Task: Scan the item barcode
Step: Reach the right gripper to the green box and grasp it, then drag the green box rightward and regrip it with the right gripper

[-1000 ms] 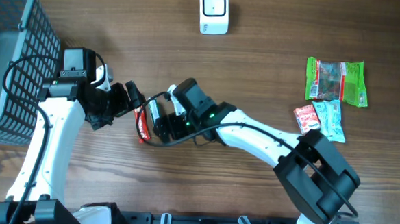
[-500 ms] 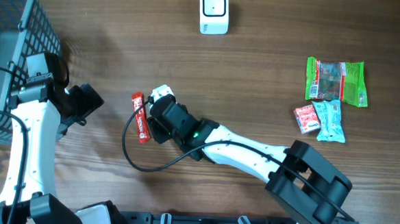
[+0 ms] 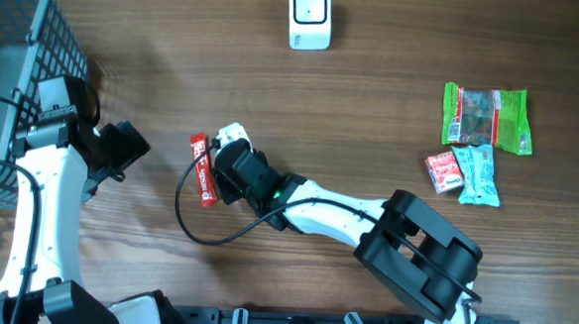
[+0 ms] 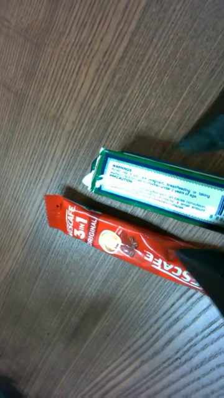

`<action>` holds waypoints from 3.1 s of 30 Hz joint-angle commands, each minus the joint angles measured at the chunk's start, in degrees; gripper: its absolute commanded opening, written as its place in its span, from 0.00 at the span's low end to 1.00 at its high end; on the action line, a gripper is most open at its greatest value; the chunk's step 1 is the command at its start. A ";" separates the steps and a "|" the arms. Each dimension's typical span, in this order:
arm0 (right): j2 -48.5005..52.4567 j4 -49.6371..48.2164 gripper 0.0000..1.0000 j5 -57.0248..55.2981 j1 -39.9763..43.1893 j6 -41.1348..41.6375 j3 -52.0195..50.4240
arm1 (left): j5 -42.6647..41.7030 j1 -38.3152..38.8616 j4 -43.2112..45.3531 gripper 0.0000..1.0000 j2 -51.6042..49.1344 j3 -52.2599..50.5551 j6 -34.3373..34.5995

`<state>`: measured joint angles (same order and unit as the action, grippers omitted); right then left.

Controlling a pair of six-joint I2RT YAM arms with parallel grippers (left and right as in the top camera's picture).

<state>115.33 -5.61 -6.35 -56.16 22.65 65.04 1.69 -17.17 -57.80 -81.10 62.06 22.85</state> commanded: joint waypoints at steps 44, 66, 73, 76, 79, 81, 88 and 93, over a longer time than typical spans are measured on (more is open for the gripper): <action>-13.09 40.59 0.67 -5.16 24.65 -5.42 -1.75 | 0.76 -0.37 0.00 1.00 0.63 -0.15 0.74; -12.52 43.30 0.76 23.02 24.48 1.73 -1.79 | 0.76 -0.37 -0.02 1.00 0.63 -0.15 0.74; -12.52 41.62 0.77 23.02 24.46 1.99 -1.79 | 0.76 -0.37 -0.02 1.00 0.63 -0.15 0.74; -12.50 41.66 0.78 22.99 24.46 3.08 -1.86 | 0.76 -0.37 0.00 1.00 0.63 -0.15 0.74; -12.50 39.12 0.79 22.99 24.04 6.19 -3.50 | 0.76 -0.37 0.00 1.00 0.63 -0.15 0.74; -12.50 34.58 0.78 23.04 23.37 8.24 -5.14 | 0.76 -0.37 -0.02 1.00 0.63 -0.15 0.74; -12.52 16.39 0.80 23.41 22.01 0.33 -6.56 | 0.76 -0.37 -0.02 1.00 0.63 -0.15 0.74; -15.87 17.29 0.79 26.88 23.85 -11.13 -5.73 | 0.76 -0.37 0.00 1.00 0.63 -0.15 0.74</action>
<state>102.15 10.44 17.12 -33.69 21.58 58.52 1.87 -17.21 -57.80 -81.10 62.06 23.03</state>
